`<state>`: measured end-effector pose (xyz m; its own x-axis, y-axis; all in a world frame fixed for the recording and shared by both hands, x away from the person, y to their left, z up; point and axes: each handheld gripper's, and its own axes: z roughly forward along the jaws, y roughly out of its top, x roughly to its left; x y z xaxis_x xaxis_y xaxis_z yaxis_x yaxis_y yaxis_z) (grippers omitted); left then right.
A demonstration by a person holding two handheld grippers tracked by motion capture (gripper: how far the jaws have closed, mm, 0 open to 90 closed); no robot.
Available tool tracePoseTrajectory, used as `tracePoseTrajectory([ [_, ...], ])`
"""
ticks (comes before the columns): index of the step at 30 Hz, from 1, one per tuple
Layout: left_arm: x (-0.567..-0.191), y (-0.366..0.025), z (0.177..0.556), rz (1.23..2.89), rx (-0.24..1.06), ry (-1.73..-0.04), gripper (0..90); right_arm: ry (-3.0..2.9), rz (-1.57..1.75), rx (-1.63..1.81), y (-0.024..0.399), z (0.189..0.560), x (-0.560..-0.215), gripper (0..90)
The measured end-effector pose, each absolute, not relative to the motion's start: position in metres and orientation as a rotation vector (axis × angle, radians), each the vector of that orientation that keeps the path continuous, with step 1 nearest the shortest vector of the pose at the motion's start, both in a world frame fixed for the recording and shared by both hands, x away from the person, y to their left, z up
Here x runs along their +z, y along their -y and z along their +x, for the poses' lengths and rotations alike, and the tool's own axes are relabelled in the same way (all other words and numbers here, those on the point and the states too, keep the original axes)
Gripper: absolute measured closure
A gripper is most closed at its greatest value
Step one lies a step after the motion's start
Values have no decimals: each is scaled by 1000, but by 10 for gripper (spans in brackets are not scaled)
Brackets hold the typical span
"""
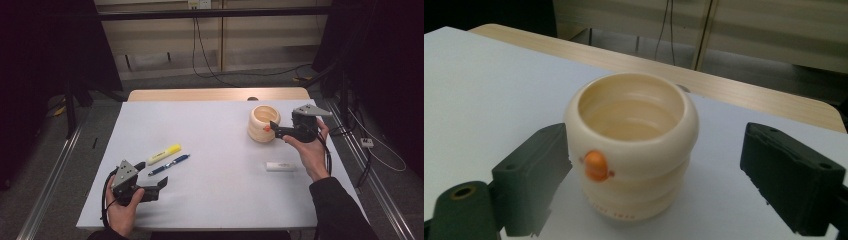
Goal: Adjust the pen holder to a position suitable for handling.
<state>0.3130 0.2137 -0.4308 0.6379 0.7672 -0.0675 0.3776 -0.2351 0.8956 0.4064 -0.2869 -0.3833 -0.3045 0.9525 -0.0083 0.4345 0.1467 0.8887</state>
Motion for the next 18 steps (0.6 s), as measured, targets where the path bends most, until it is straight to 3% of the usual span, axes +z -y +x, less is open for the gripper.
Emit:
tracePoseTrajectory([
  [11,-433,-215,315,1859,449,-928,52,-1835,1344,1072,288,440,-379,213],
  [18,-433,-215,314,1863,455,-932,52,-1868,1381,1044,291,465,-377,377],
])
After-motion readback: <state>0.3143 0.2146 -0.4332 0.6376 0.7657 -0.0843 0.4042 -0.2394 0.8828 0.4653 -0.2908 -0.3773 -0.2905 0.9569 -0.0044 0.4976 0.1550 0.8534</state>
